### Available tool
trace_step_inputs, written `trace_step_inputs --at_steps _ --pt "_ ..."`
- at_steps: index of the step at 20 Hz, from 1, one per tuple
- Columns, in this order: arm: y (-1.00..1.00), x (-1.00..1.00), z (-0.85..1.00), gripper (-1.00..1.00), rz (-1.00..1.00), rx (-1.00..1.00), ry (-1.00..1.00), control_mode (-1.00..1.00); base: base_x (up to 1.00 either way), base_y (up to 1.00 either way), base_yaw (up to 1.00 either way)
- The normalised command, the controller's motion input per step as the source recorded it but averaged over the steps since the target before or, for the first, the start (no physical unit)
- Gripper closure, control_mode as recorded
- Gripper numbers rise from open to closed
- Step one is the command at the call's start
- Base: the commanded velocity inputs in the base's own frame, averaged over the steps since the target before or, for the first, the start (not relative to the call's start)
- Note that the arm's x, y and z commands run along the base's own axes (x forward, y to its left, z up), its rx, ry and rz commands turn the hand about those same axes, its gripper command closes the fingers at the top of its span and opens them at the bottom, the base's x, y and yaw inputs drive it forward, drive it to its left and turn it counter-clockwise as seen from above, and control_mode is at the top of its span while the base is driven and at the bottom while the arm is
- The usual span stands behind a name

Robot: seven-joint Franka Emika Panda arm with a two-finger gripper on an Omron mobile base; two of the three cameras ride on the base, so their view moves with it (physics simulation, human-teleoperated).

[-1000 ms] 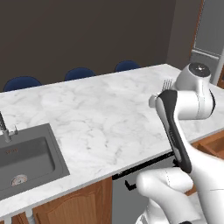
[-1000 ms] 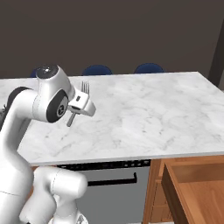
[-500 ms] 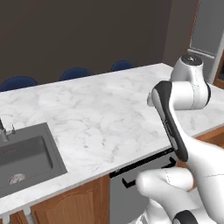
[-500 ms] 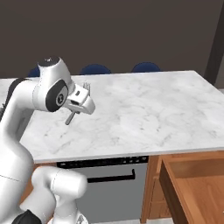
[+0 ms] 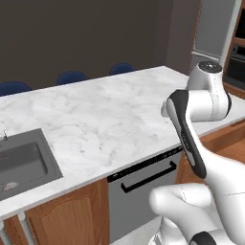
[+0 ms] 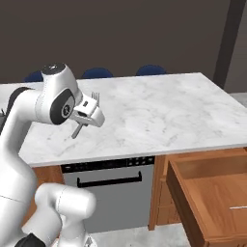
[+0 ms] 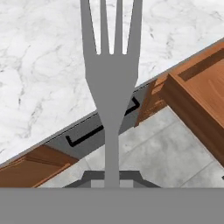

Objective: Organize the utensils by type. Pick up the wooden spoons from the counter and place them in the open cabinet. Then pick up the metallic utensils from the counter and place them in the open drawer.

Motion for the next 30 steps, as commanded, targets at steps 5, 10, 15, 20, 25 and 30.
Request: trace_step_inputs --at_steps 5,10,15,20,25,30 --pt "0.0 0.0 0.0 1.0 0.0 0.0 0.0 1.0 -0.26 0.0 -0.13" --pt "0.0 0.0 0.0 1.0 0.0 0.0 0.0 1.0 -0.35 -0.04 -0.46" --pt "0.0 0.0 0.0 1.0 0.0 0.0 0.0 1.0 -0.11 0.0 -0.66" --pt "0.0 0.0 0.0 1.0 0.0 0.0 0.0 1.0 0.0 0.01 -0.6" --pt "0.0 0.0 0.0 1.0 0.0 0.0 0.0 1.0 0.0 0.09 -0.57" --pt "0.0 0.0 0.0 1.0 0.0 0.0 0.0 1.0 0.0 0.3 -0.5"
